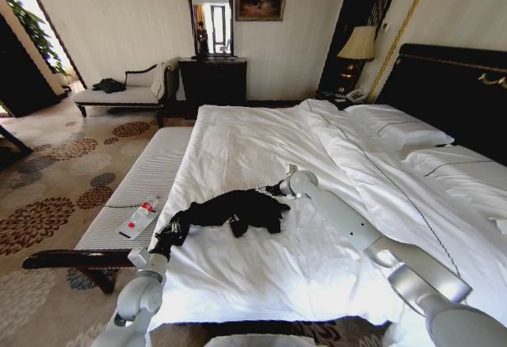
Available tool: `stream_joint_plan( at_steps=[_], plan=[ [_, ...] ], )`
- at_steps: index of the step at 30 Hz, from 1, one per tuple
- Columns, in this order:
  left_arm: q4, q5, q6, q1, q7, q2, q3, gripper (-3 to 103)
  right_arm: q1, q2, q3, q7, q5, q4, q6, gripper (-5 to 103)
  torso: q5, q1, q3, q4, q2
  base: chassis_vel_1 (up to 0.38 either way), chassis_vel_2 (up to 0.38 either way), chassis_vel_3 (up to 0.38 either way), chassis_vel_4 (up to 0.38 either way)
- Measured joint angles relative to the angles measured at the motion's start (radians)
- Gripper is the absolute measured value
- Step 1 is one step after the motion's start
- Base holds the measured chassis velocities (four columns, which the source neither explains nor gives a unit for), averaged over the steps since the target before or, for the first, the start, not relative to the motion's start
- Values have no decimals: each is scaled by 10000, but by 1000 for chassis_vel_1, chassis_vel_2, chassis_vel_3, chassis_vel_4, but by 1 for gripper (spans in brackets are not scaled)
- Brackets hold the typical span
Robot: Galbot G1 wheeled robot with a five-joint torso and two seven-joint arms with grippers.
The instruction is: Fold the clothes on the bed.
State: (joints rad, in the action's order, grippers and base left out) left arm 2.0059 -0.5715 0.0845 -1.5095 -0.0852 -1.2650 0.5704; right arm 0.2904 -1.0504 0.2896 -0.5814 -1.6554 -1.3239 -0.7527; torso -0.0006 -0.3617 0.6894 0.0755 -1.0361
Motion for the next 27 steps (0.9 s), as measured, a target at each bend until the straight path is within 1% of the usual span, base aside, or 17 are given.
stream_joint_plan(
  at_steps=[4, 9, 10, 11, 12, 13, 14, 15, 19, 20, 21, 22, 23, 24, 26, 27],
  plan=[
    [20, -11, -21, -23, 0, 11, 51, 2, 342, 122, 40, -363, 4, -300, 61, 100, 0, 1, 0, 0, 0, 0, 0, 0, 0],
    [36, -14, -30, -38, 0, 13, 74, 2, 847, 359, 25, -456, -164, -838, 98, 100, 2, 1, 0, 1, 0, 0, 0, 0, 0],
    [39, -16, -33, -41, 0, 11, 82, 2, 1028, 437, -17, -457, -238, -1063, 105, 102, 2, 1, 0, 2, 0, 0, 0, 0, 0],
    [39, -16, -33, -41, 0, 11, 82, 2, 1028, 437, -17, -457, -238, -1063, 105, 102, 2, 1, 0, 2, 0, 0, 0, 0, 0],
    [40, -16, -35, -48, 0, 10, 92, 2, 1215, 508, -76, -449, -279, -1299, 113, 98, 1, 1, 0, 2, 0, 0, 0, 0, 0],
    [41, -16, -37, -53, 0, 10, 98, 2, 1342, 552, -127, -427, -293, -1467, 118, 98, 1, 2, 0, 3, -1, 0, 0, 0, 0],
    [41, -16, -39, -62, 0, 12, 108, 2, 1545, 612, -219, -384, -326, -1760, 125, 93, 2, 2, -1, 1, -1, 0, 0, 0, 0],
    [41, -16, -39, -62, 0, 12, 108, 2, 1545, 612, -219, -384, -326, -1760, 125, 93, 2, 2, -1, 1, -1, 0, 0, 0, 0],
    [4, -2, -55, -93, 0, 2, 116, 2, 2084, 773, -463, -196, -269, -2644, 146, 72, 1, 2, -1, 0, 0, 0, 0, 0, 0],
    [4, -2, -55, -93, 0, 2, 116, 2, 2084, 773, -463, -196, -269, -2644, 146, 72, 1, 2, -1, 0, 0, 0, 0, 0, 0],
    [-3, 9, -55, -97, 0, -10, 115, 2, 2230, 811, -517, -87, -113, -2833, 176, 66, 1, 2, -1, 0, -1, 0, 0, 0, 0],
    [-5, 17, -55, -101, 0, -20, 111, 2, 2346, 841, -563, -19, 13, -2962, 205, 66, 1, 2, -1, 1, -1, 0, 0, 0, 0],
    [-7, 28, -56, -109, 0, -27, 105, 2, 2479, 876, -614, 53, 186, -3087, 247, 61, 1, 2, -1, 0, -1, 0, 0, 0, 0],
    [-7, 28, -56, -109, 0, -27, 105, 2, 2479, 876, -614, 53, 186, -3087, 247, 61, 1, 2, -1, 0, -1, 0, 0, 0, 0],
    [-9, 48, -56, -131, 0, -29, 102, 2, 2666, 949, -682, 184, 509, -3218, 322, 51, 1, 2, -1, 0, -1, 0, 0, 0, 0],
    [-9, 64, -56, -151, 0, -29, 101, 2, 2758, 1004, -723, 240, 691, -3273, 350, 50, 2, 2, -1, 0, -1, 0, 0, 0, 0]
  ],
)
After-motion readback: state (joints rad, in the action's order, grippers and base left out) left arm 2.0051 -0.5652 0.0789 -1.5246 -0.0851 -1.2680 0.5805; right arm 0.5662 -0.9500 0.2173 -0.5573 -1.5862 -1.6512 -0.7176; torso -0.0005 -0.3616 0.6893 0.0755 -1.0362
